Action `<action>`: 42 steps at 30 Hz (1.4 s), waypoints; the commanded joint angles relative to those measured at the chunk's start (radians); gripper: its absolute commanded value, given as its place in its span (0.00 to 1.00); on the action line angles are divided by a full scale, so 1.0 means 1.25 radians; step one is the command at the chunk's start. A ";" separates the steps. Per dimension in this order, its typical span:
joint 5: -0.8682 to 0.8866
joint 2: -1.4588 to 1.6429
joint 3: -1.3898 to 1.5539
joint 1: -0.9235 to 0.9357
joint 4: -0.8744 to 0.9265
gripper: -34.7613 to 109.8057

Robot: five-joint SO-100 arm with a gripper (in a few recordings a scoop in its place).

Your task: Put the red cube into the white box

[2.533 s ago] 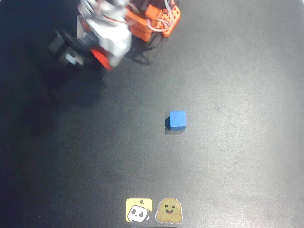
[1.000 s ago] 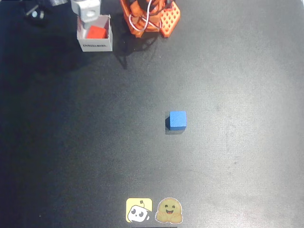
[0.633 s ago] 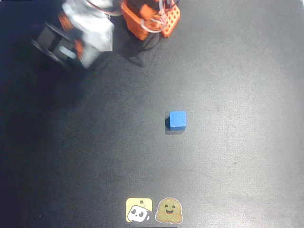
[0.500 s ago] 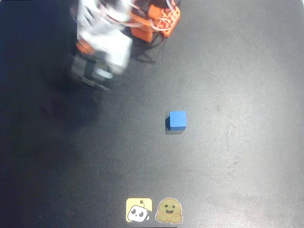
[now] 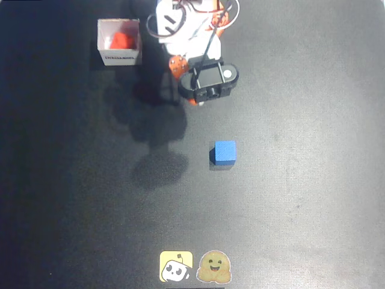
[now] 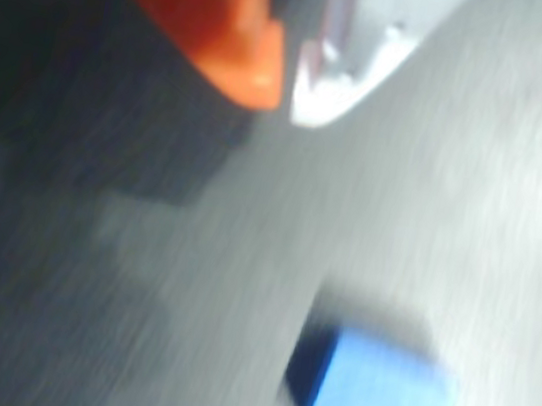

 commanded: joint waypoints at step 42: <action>0.102 0.293 0.335 -0.006 0.036 0.24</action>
